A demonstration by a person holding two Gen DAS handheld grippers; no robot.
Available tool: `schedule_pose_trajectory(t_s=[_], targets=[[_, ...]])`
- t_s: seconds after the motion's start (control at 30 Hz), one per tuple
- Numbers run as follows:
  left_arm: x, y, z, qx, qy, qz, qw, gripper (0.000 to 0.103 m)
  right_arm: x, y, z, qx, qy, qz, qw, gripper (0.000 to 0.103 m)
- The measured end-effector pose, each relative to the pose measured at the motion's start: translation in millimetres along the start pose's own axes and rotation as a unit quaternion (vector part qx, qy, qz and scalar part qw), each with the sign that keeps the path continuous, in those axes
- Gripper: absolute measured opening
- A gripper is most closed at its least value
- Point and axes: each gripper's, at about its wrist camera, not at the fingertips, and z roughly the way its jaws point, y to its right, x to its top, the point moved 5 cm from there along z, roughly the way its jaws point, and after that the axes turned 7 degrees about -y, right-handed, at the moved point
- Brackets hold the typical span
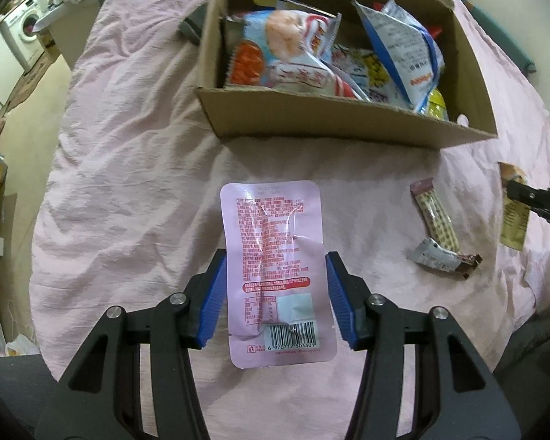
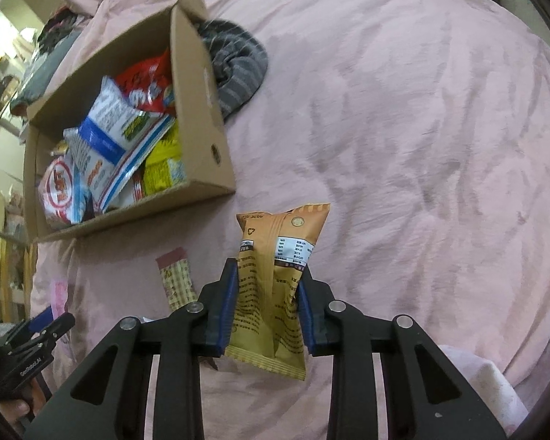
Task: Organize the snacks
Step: 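Carry the pink packet and gold bag over the box with both tools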
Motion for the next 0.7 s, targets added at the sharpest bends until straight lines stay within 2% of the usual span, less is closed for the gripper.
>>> schedule_pose_trajectory(t_s=[0.1, 0.13, 0.33, 0.53, 0.7], targets=[[4.4, -2.7, -2.4, 0.002, 0.011, -0.009, 0.9999, 0.048, 9.5, 7.4, -8.3, 0.022, 0.029, 0.022, 0.999, 0.031], [5.8, -4.3, -5.5, 0.003, 0.018, -0.013, 0.9997, 0.048, 12.1, 9.4, -17.7, 0.041, 0.048, 0.032, 0.998, 0.031], [8.6, -1.6, -14.7, 0.003, 0.045, -0.022, 0.9987, 0.048, 24.3, 6.6, -63.0, 0.087, 0.144, 0.044, 0.985, 0.031], [15.7, 9.0, -42.5, -0.011, 0.081, -0.018, 0.9965, 0.048, 30.6, -3.5, -73.6, 0.118, 0.162, 0.035, 0.979, 0.031], [40.4, 12.9, -80.3, -0.024, 0.13, -0.021, 0.991, 0.048, 36.2, -26.8, -83.7, 0.144, 0.18, 0.011, 0.973, 0.031]])
